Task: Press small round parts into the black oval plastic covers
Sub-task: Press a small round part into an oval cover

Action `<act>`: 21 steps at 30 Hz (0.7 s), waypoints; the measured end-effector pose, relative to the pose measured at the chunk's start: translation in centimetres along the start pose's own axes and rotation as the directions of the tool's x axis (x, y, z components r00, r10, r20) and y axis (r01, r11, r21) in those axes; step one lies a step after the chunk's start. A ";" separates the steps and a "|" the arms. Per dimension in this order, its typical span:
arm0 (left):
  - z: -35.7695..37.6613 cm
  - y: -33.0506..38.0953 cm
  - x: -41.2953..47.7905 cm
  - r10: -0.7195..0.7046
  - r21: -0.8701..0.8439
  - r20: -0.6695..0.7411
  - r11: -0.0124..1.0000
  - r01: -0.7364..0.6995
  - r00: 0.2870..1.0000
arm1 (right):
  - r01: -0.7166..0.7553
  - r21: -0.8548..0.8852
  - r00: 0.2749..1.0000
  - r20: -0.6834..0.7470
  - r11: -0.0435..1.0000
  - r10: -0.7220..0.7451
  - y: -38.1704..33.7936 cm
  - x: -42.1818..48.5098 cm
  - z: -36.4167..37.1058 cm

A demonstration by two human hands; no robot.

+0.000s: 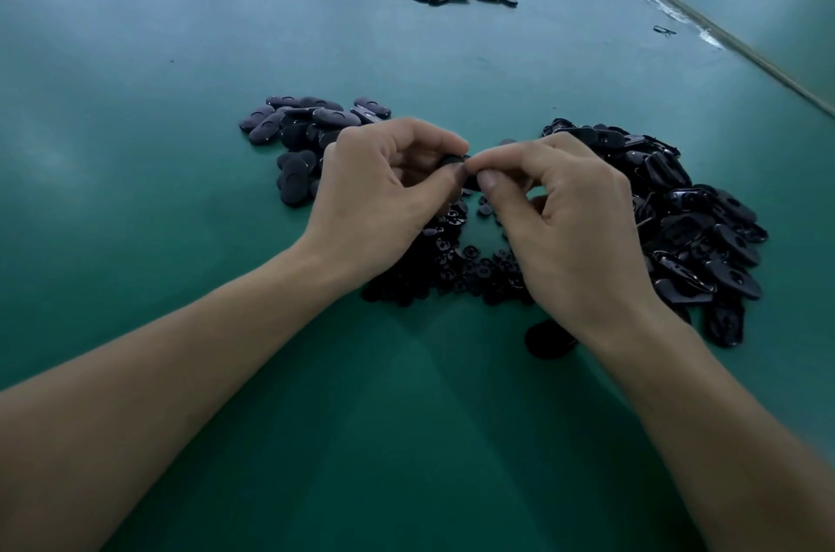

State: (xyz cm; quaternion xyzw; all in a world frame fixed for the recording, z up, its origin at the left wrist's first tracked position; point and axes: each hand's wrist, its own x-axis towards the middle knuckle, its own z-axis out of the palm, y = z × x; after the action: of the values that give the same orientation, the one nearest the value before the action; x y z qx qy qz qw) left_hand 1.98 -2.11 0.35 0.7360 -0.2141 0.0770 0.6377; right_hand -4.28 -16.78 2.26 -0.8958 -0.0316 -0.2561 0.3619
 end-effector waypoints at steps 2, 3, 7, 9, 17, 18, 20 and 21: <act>-0.1 0.1 -0.1 0.011 0.005 0.011 1.000 -0.011 1.000 | -0.002 0.008 1.000 0.011 1.000 0.002 0.0 0.0 0.0; -0.1 0.2 -0.1 0.013 0.008 0.013 1.000 -0.013 1.000 | -0.002 0.001 1.000 0.004 1.000 0.002 -0.1 0.0 0.0; -0.1 0.3 -0.2 0.011 0.010 0.013 1.000 -0.011 1.000 | -0.041 0.047 0.999 -0.019 0.998 0.042 -0.2 0.2 -0.1; -0.1 0.3 -0.2 0.013 0.007 0.022 1.000 -0.013 1.000 | -0.088 0.125 0.995 -0.029 0.988 0.092 -0.2 0.2 -0.1; -0.2 0.4 -0.2 0.030 0.002 0.037 1.000 -0.030 0.999 | -0.100 0.145 0.994 -0.018 0.984 0.104 -0.3 0.2 0.0; -0.2 0.4 -0.2 0.030 0.003 0.041 1.000 -0.030 0.999 | -0.112 0.149 0.993 -0.023 0.983 0.116 -0.3 0.2 0.0; -0.1 0.4 -0.3 0.032 0.001 0.053 0.999 -0.032 0.998 | -0.145 0.148 0.987 -0.048 0.978 0.154 -0.2 0.2 0.0; -0.1 0.4 -0.3 0.035 0.000 0.059 0.999 -0.035 0.998 | -0.160 0.139 0.983 -0.066 0.977 0.170 -0.2 0.2 -0.1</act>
State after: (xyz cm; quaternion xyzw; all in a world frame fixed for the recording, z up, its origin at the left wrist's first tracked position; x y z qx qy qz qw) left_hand 1.59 -1.97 0.59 0.7344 -0.2457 0.0667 0.6292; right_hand -4.15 -16.73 2.53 -0.8586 0.0400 -0.2571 0.4418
